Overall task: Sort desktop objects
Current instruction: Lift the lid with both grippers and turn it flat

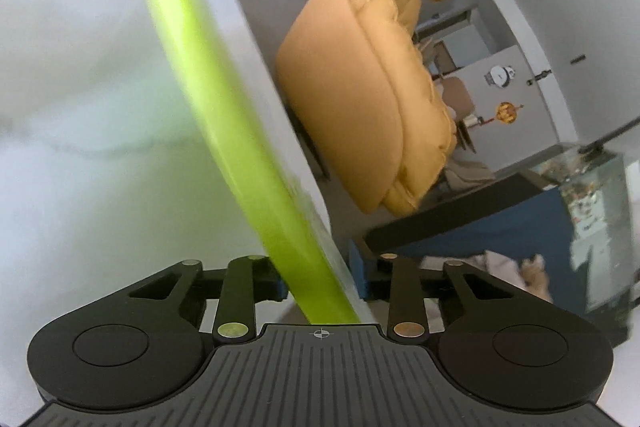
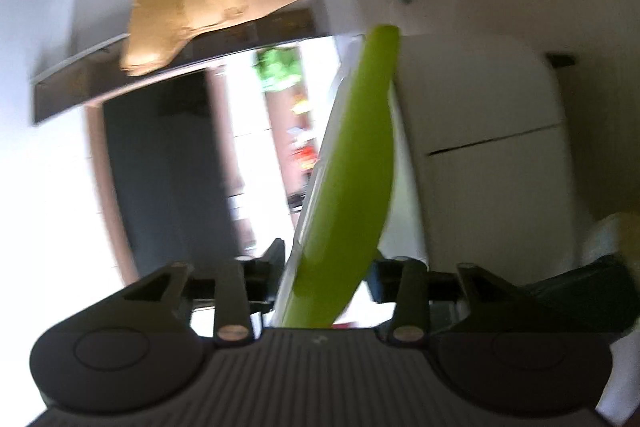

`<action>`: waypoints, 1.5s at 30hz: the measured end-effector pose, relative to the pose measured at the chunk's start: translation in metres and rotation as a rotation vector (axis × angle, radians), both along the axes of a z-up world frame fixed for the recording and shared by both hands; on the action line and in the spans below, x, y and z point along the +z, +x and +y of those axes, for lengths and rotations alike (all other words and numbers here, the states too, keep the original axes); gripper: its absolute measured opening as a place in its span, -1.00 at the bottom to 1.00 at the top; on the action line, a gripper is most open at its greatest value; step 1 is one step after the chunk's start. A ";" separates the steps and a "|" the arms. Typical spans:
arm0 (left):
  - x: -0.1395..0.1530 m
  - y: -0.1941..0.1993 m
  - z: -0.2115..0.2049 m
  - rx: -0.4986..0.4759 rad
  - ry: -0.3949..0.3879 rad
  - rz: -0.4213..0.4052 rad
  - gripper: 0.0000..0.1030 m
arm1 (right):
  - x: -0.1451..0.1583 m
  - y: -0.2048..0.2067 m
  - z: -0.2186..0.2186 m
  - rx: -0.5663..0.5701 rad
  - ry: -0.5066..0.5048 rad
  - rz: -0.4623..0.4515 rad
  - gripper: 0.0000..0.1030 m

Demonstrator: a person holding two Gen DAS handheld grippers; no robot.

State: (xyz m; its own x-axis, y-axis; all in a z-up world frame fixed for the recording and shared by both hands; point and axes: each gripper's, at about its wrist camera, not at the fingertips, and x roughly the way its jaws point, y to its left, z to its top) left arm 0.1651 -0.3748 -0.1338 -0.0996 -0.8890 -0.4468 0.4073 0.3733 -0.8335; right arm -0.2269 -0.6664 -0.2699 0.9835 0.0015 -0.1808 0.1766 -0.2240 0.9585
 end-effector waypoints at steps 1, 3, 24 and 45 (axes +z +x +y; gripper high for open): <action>-0.005 0.001 -0.001 -0.004 0.000 0.028 -0.39 | -0.001 0.004 0.003 -0.005 -0.017 0.026 0.09; -0.013 0.003 -0.005 -0.005 0.001 0.051 -0.38 | -0.006 0.015 0.008 -0.005 0.001 -0.027 0.07; 0.017 0.006 0.028 0.112 -0.090 -0.045 0.08 | 0.071 0.035 0.025 0.209 -0.294 -0.181 -0.58; 0.167 -0.039 0.383 0.753 -0.351 -0.583 -0.34 | 0.239 0.195 0.191 0.760 -0.547 -0.675 -0.47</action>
